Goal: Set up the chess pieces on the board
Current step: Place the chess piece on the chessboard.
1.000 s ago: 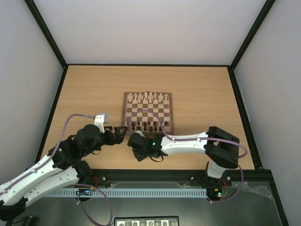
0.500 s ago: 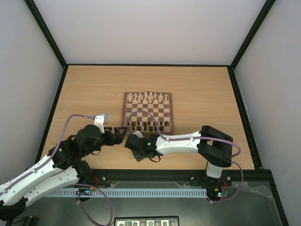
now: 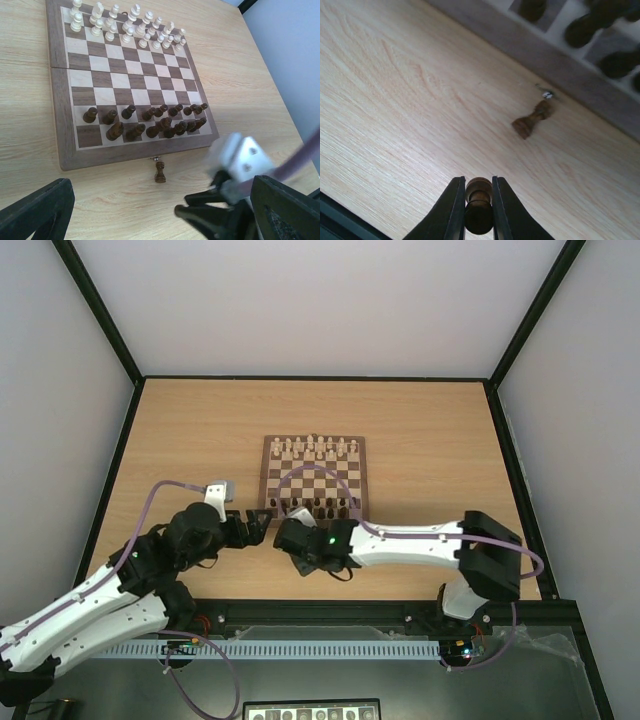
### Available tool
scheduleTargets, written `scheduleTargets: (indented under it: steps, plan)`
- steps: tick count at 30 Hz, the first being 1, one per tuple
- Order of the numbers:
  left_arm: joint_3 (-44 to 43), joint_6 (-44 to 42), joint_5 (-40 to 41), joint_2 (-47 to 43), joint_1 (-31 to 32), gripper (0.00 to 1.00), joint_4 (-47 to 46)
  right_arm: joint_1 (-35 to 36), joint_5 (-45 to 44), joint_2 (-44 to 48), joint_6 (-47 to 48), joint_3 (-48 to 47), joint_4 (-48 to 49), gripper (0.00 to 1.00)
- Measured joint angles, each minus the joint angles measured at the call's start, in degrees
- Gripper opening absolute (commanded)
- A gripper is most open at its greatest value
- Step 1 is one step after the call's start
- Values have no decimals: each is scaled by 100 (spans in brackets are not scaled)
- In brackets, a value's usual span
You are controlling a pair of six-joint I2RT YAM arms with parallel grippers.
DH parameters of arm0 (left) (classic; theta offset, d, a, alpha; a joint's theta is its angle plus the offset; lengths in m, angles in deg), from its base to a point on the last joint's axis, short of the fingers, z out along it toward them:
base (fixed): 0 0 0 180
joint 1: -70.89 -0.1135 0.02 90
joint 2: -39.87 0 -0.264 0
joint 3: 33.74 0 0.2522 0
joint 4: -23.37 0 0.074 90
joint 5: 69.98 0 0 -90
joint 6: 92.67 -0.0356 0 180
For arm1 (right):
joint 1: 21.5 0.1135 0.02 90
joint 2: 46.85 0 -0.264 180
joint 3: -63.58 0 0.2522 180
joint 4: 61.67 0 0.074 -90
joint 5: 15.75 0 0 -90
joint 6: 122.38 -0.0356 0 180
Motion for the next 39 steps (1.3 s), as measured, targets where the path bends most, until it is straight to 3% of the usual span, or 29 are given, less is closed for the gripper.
scheduleTargets:
  steps: [4, 10, 20, 39]
  plan:
    - [2, 0, -4, 131, 0, 99, -59, -275, -116, 579, 28, 15, -260, 12]
    - [4, -20, -35, 398, 0, 99, -155, -1276, -149, 1351, 267, 286, -420, 13]
    - [4, -46, -111, 793, 0, 99, -339, -2533, 79, 1510, 629, 763, -459, 13]
    - [50, -74, -142, 986, 0, 99, -507, -2924, 321, 750, 885, 778, -116, 13]
